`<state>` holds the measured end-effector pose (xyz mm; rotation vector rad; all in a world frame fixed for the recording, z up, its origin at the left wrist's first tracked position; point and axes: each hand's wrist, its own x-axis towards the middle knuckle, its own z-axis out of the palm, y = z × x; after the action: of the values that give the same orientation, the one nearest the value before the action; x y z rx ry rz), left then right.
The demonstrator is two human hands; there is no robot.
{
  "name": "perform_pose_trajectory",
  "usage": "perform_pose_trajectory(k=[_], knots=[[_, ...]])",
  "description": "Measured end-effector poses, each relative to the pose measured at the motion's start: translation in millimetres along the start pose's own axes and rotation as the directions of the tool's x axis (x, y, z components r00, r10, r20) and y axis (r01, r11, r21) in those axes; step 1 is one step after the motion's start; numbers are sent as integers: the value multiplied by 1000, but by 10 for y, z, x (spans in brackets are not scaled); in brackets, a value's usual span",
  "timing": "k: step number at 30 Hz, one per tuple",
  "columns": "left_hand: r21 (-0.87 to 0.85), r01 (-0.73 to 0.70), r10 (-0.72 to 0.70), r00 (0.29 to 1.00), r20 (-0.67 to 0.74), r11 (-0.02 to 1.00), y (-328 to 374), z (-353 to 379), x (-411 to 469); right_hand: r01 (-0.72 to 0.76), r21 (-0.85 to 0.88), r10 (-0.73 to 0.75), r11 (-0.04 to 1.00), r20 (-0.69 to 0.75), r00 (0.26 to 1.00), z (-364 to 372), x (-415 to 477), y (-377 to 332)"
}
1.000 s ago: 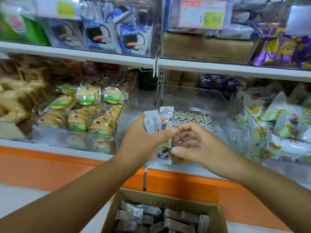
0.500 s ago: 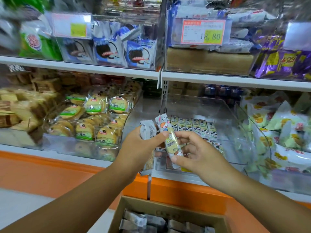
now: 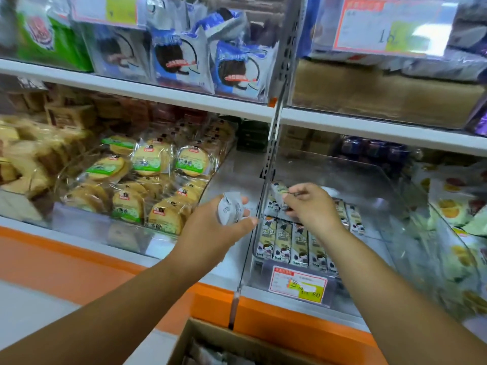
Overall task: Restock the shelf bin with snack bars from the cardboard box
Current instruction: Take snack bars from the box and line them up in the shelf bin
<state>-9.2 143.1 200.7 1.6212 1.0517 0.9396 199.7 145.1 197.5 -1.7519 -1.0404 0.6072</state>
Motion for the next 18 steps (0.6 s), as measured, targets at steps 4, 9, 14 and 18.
perform_pose_trajectory(k=[4, 9, 14, 18], knots=[[-9, -4, 4, 1000, -11, 1000, -4, 4, 2, 41, -238, -18, 970, 100, 995, 72, 122, 52], [14, -32, 32, 999, 3, 999, 25, 15, -54, 51, -325, 15, 944, 200, 980, 28, 113, 147], [-174, 69, -47, 991, 128, 982, 282, 40, -144, 224, -266, -207, 938, 91, 974, -130, -170, -67], [-266, 146, -114, 985, 132, 953, 403, 112, -213, 392, -118, -389, 912, 42, 920, -242, -755, -322]])
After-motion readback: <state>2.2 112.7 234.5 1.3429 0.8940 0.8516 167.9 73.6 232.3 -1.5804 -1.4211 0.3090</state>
